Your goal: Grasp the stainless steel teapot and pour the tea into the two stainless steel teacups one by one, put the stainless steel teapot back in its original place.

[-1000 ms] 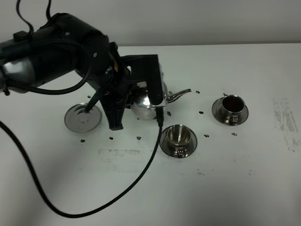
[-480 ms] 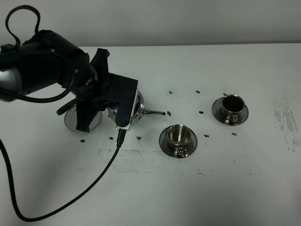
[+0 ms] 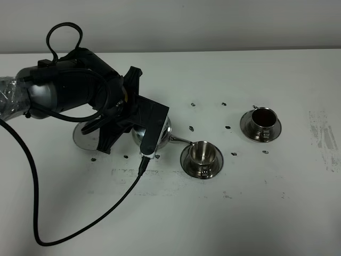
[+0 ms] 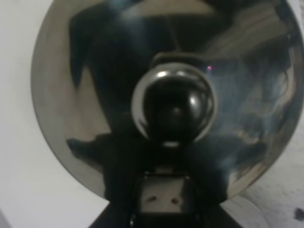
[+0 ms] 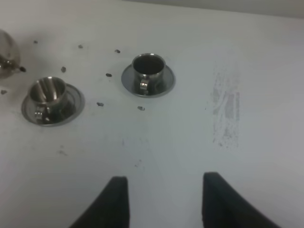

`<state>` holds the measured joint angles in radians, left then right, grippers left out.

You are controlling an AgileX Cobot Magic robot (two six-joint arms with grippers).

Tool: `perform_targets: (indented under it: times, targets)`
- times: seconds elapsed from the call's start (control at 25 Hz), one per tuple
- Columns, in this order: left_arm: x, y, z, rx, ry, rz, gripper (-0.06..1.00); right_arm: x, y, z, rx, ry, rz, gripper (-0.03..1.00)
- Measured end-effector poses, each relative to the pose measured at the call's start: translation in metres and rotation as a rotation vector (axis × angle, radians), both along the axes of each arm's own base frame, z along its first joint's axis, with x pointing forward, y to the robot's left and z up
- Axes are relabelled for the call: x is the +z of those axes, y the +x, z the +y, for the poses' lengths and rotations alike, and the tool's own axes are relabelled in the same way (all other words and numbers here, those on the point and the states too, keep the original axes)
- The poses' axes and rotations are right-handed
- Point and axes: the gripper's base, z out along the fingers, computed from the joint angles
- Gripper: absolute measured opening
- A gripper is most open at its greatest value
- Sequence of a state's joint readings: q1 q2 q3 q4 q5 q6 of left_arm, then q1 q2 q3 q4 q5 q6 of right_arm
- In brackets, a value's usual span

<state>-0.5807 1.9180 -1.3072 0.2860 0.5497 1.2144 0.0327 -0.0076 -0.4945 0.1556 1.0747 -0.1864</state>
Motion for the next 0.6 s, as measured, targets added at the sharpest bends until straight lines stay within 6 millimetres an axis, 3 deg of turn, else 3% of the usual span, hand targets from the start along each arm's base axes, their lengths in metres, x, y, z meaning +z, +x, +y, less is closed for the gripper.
perform_targets:
  times: [0.6]
  targets:
    - [0.007,0.005,-0.015,-0.105,0.116,-0.081,0.18,0.0,0.0,0.0,0.0,0.0,0.0,0.38]
